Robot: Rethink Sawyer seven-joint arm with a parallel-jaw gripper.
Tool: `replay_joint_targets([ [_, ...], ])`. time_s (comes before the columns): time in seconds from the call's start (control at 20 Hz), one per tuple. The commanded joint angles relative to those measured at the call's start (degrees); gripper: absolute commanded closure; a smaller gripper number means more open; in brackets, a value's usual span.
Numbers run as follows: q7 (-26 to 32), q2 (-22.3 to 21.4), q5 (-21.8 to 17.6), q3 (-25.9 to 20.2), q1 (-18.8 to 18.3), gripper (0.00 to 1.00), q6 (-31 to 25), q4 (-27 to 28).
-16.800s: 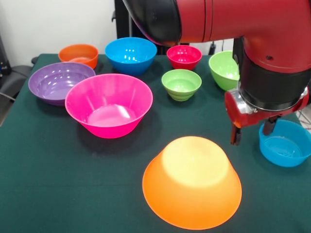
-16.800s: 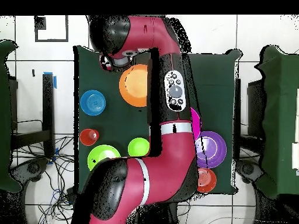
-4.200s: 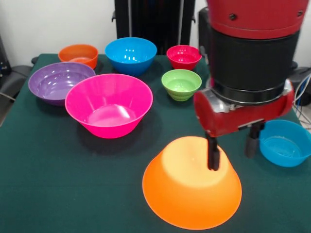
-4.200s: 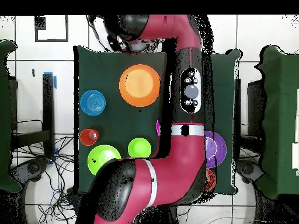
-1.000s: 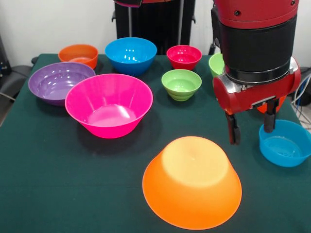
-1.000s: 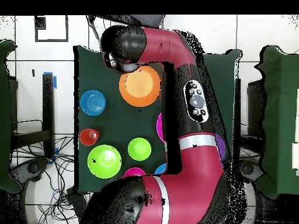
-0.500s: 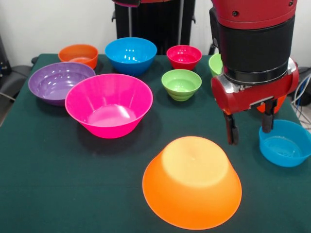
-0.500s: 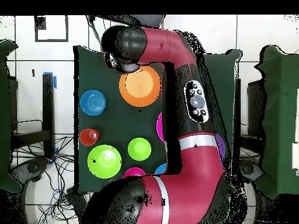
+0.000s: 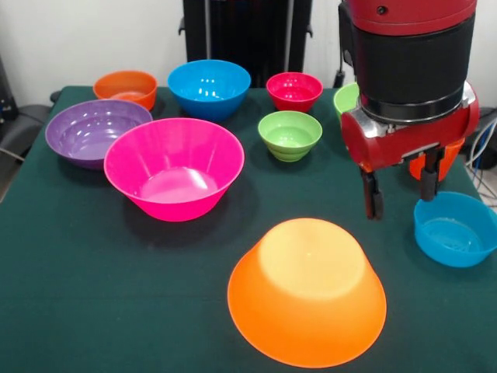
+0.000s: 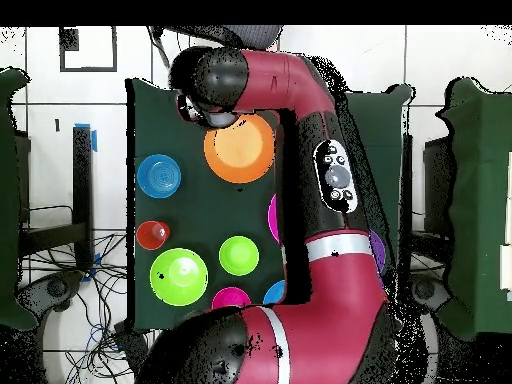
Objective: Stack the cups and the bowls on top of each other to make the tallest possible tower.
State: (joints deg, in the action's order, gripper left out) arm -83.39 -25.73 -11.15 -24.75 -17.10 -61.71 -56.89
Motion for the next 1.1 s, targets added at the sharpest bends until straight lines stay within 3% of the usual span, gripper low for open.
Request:
replay_joint_targets([
  [0.05,0.8,-7.7,-4.2,3.6,0.3,0.0,2.1,-16.9],
  [0.3,-4.5,-14.4,-7.3,7.8,2.6,0.0,8.0,-26.5],
  [0.6,-7.8,-20.0,-7.9,10.0,3.6,0.0,16.1,-36.6],
  [0.75,-9.3,-19.8,-10.2,12.1,5.1,0.0,19.9,-39.6],
  [0.95,-13.6,-20.9,-8.8,13.4,6.6,0.0,27.9,-45.3],
  [1.1,-20.5,-19.1,-8.0,15.8,10.7,0.0,36.3,-46.6],
])
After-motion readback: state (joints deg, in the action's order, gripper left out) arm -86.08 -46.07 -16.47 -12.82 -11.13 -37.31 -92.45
